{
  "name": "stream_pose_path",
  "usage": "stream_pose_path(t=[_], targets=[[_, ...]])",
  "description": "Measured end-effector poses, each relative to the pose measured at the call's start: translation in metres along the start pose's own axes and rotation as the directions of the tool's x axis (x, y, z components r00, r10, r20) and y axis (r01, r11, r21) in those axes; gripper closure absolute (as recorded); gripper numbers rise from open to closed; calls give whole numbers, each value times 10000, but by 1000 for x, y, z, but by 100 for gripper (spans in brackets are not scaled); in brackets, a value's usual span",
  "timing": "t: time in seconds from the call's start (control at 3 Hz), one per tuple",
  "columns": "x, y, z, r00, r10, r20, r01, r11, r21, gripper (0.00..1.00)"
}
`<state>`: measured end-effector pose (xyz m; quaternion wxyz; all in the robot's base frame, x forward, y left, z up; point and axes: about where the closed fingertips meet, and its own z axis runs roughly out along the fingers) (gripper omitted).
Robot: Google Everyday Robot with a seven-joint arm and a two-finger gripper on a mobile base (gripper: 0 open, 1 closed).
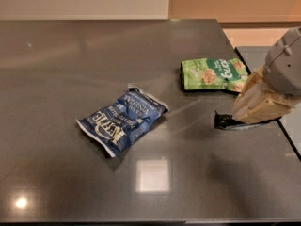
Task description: Pick rxbar chocolate
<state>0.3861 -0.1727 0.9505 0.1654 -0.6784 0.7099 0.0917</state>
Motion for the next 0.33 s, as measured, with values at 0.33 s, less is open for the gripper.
stream_pose_path(t=[0.33], targets=[[0,0,0,10000,0,0,0,10000,2,100]])
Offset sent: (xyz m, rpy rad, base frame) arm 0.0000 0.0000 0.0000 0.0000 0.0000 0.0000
